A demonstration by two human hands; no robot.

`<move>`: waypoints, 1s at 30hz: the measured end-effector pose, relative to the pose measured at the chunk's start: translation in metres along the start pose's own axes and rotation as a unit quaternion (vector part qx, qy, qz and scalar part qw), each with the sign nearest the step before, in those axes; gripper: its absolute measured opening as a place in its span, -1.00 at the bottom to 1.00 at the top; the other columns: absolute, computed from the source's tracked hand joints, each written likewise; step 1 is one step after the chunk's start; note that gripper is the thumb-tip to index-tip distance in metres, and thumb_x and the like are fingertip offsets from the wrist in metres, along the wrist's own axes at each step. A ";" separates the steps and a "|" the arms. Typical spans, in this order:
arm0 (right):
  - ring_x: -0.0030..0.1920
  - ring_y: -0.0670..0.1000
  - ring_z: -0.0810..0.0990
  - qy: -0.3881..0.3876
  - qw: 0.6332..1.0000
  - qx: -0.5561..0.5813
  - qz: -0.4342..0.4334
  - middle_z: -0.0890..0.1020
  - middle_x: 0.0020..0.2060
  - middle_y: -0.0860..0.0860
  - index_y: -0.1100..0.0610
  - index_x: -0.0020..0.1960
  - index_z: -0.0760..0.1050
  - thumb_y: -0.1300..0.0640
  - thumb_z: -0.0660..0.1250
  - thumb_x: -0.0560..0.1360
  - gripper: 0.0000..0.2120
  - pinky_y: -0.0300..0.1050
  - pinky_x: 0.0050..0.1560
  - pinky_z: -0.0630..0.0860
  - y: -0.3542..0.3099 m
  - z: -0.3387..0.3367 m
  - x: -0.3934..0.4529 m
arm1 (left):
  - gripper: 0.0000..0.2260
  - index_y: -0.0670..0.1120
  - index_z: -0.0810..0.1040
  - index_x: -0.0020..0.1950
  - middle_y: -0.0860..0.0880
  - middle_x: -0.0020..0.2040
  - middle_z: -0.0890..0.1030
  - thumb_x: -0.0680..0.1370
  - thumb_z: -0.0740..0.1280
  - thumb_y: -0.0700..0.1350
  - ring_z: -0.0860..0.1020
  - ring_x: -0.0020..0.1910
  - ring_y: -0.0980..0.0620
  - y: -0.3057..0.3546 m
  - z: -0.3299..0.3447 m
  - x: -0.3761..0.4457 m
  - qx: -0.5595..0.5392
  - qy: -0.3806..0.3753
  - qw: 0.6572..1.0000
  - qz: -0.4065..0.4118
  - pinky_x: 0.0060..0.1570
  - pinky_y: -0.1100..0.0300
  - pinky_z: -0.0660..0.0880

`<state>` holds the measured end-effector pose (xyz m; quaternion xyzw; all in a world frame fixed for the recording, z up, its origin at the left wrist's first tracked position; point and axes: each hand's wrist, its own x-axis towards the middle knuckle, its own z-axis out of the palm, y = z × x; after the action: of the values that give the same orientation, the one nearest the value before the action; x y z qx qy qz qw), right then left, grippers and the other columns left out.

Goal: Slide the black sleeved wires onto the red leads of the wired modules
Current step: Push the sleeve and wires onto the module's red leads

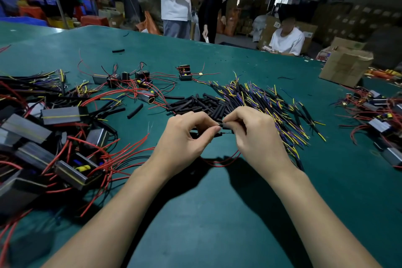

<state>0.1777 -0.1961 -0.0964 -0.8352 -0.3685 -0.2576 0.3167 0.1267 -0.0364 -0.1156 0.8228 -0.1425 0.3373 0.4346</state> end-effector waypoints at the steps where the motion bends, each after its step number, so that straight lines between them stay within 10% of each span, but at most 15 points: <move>1: -0.18 -0.03 0.59 -0.004 1.000 0.025 0.012 0.62 -0.22 -0.01 0.17 -0.13 0.57 0.33 0.35 0.48 -0.91 -0.05 -0.14 0.53 0.002 -0.001 0.000 | -0.96 -0.14 0.64 -0.18 0.02 -0.31 0.64 0.48 0.43 -0.22 0.59 -0.30 0.03 0.000 0.000 0.000 -0.002 0.000 1.000 -0.003 -0.20 0.04 0.52; 8: -0.29 -0.16 0.54 -0.003 0.993 0.102 0.051 0.60 -0.32 -0.07 0.20 -0.15 0.59 0.38 0.37 0.45 -0.88 -0.43 -0.21 0.40 0.003 -0.007 0.002 | -0.94 -0.13 0.63 -0.20 0.05 -0.35 0.61 0.48 0.43 -0.22 0.57 -0.32 0.06 0.001 0.001 -0.001 -0.012 -0.001 1.000 -0.016 -0.20 0.07 0.50; 15: -0.29 -0.03 0.64 0.097 0.838 0.465 0.268 0.66 -0.22 0.11 0.20 0.02 0.52 0.39 0.25 0.54 -0.84 -0.31 -0.25 0.53 -0.002 -0.015 0.004 | -0.93 -0.10 0.63 -0.19 0.00 -0.37 0.61 0.48 0.43 -0.22 0.57 -0.34 0.02 0.000 0.000 -0.001 -0.022 0.027 0.999 -0.030 -0.22 0.07 0.51; 30: -0.34 -0.06 0.64 0.068 0.795 0.502 0.332 0.65 -0.38 0.02 0.22 -0.06 0.54 0.32 0.36 0.48 -0.95 -0.35 -0.31 0.53 -0.007 -0.007 0.002 | -0.96 -0.13 0.64 -0.18 0.00 -0.35 0.61 0.47 0.44 -0.23 0.56 -0.34 0.02 0.001 0.001 -0.001 -0.019 0.034 0.999 -0.025 -0.24 0.07 0.51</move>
<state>0.1720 -0.1963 -0.0878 -0.6102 -0.1238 0.0289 0.7820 0.1259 -0.0378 -0.1163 0.8057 -0.1138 0.3510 0.4634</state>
